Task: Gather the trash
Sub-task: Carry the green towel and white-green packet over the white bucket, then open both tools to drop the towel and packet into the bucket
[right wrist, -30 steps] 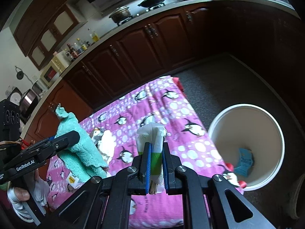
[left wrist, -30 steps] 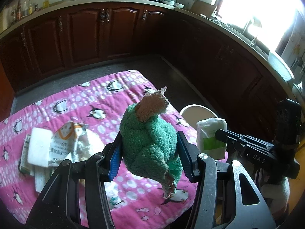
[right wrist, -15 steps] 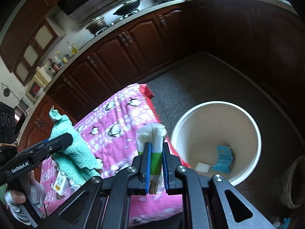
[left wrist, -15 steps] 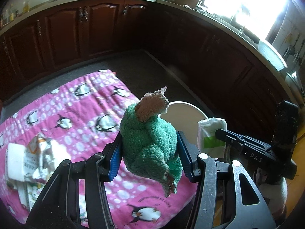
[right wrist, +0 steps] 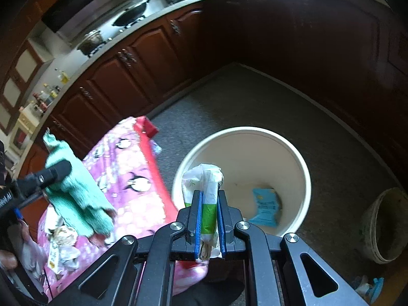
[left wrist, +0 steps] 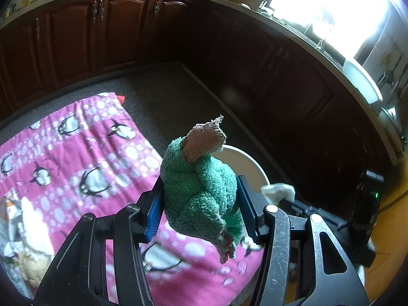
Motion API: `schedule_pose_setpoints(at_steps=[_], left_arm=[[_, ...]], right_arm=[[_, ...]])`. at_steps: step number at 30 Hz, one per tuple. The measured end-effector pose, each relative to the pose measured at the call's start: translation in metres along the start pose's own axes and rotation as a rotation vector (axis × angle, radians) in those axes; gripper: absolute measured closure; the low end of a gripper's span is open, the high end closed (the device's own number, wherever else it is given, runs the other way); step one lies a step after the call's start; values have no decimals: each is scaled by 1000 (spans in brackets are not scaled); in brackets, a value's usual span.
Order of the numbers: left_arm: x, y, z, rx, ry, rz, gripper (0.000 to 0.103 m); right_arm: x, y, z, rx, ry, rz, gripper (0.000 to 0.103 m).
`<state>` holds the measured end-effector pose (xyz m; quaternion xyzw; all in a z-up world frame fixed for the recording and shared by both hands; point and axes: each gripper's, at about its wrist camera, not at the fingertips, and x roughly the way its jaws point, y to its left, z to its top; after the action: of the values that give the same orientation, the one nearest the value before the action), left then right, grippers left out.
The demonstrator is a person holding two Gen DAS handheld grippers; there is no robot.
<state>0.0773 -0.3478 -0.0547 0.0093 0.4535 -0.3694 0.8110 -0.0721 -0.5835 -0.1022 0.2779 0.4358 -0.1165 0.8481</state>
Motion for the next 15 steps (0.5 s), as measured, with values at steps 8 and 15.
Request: schedule_pose_setpoints(at_steps=[8, 15], left_arm=[[46, -23, 10, 30, 2, 34, 51], [70, -40, 3, 81, 26, 56, 51]], right_arm=[[23, -18, -1, 4, 37, -51, 93], [34, -31, -2, 26, 52, -73, 93]])
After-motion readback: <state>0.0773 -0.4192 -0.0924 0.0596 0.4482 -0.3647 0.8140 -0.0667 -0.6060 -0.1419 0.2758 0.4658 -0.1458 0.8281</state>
